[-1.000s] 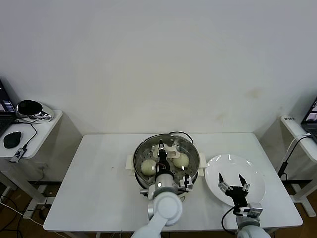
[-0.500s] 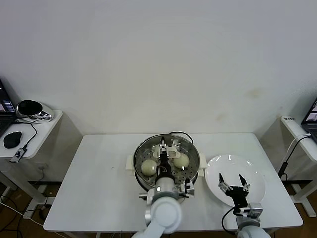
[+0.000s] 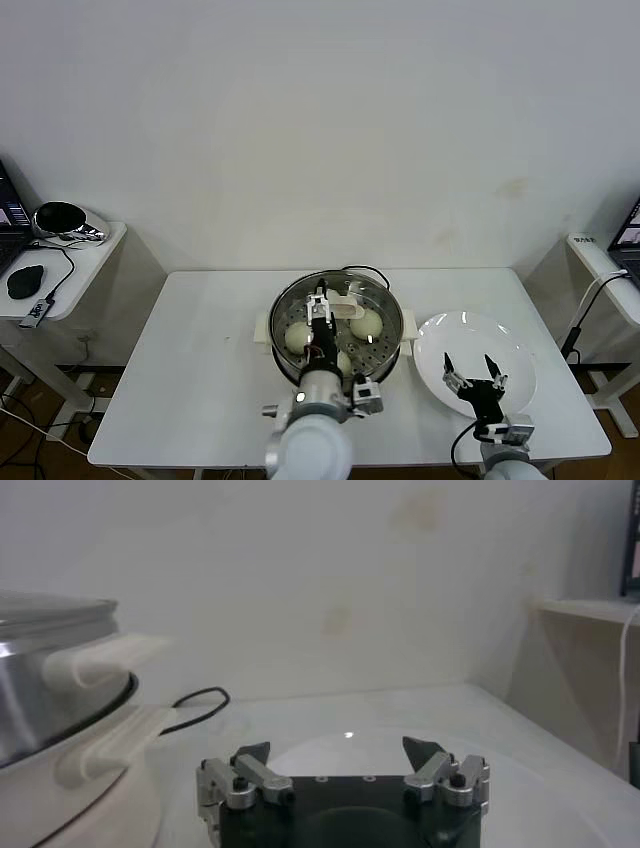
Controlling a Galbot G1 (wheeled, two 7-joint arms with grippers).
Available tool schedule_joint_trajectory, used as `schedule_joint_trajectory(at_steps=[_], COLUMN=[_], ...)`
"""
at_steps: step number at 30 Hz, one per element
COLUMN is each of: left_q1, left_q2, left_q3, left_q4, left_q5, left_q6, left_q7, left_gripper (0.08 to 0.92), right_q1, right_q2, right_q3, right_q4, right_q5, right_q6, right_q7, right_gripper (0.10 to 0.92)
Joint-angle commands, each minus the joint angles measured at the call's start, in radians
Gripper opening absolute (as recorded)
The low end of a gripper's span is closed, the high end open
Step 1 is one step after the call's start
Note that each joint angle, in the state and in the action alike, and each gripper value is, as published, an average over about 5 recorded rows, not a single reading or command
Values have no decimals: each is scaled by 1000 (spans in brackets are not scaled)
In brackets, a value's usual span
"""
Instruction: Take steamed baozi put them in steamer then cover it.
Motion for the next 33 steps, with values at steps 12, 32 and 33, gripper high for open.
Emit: schedule_joint_trajectory(at_steps=[12, 32, 33], left_q1=[494, 854, 855], left_q2=[87, 6, 4], left_q3=[-911, -795, -795], left_q4=[-266, -131, -133], left_q5=[-1483, -1464, -1465], left_q6=[-562, -626, -622], left_q7=[-350, -363, -361], left_gripper=[823, 823, 823], right_q1=[-177, -342, -345], right_q2=[-10, -67, -65], right_q3=[21, 27, 29], right_q4=[153, 232, 232], right_q5=[-47, -25, -41], right_q6=[54, 15, 17], right_q7=[-126, -97, -105], right_gripper=[823, 823, 823])
